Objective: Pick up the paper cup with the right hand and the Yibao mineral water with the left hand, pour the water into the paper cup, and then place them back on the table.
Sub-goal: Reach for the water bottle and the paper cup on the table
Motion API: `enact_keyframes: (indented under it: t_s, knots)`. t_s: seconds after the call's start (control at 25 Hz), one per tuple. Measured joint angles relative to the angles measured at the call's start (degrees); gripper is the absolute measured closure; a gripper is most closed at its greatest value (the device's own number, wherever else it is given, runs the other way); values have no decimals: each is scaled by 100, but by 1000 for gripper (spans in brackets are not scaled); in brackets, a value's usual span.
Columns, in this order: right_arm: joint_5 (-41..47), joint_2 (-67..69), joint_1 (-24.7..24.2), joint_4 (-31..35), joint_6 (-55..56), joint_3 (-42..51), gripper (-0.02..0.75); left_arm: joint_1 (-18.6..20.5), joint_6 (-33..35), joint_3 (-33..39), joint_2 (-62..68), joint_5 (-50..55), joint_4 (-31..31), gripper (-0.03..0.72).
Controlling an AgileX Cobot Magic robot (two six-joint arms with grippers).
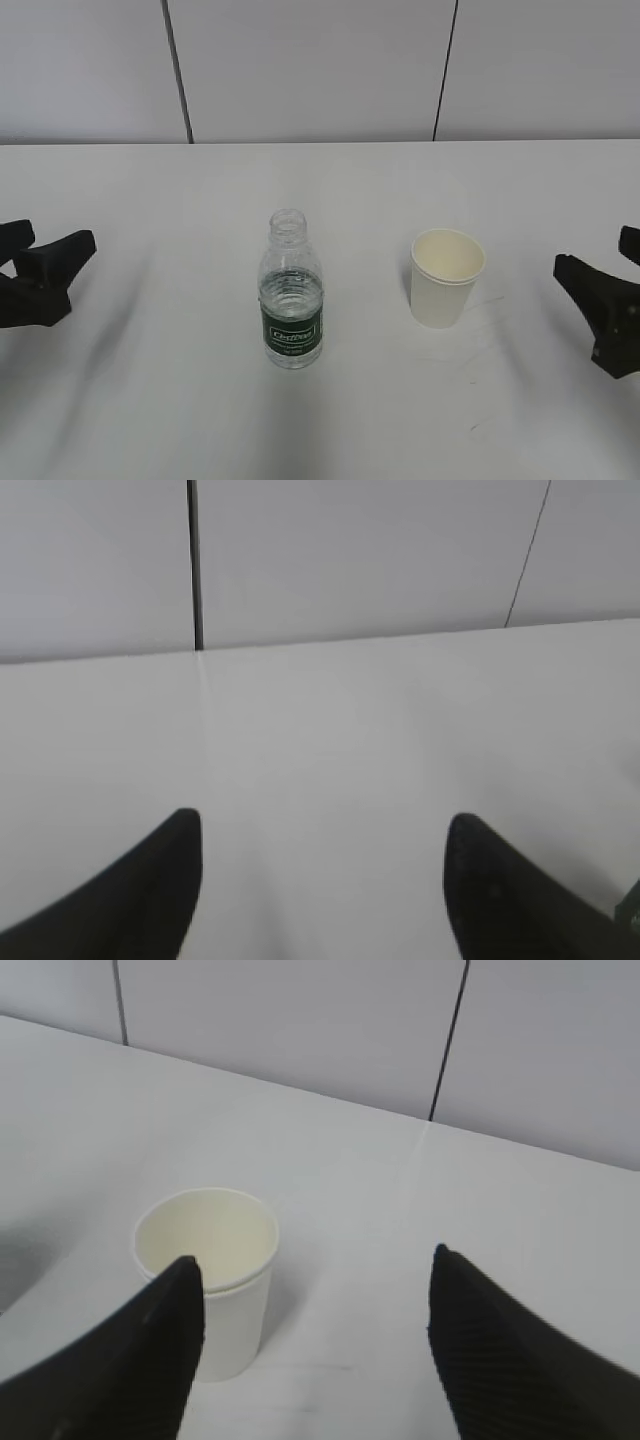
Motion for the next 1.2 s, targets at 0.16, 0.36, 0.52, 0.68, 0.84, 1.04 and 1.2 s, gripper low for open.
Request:
enact_keyframes:
  t_s: [0.16, 0.36, 0.52, 0.68, 0.84, 1.04, 1.2]
  knots:
    - [-864, 528, 0, -178, 0, -25, 187, 0, -137, -25, 351, -415, 509, 220]
    - [-1366, 1492, 0, -200, -79, -50, 187, 0, -153, -30, 796, -465, 1076, 220]
    - [-1511, 2222, 0, -204, -278, -104, 187, 0, -153, -36, 1075, -459, 1364, 220]
    - [-1546, 2680, 0, -236, -374, -119, 188, 0, -153, -36, 1230, -460, 1481, 220]
    - [-1574, 2989, 0, -389, -631, -262, 188, 0, -90, -63, 1238, -468, 1586, 220]
    - [-1587, 3442, 0, -581, -664, -517, 162, 0, 125, -90, 1356, -487, 1598, 220]
    - [-1600, 3832, 0, -677, -226, -787, 80, 0, 252, -90, 1471, -500, 1598, 220]
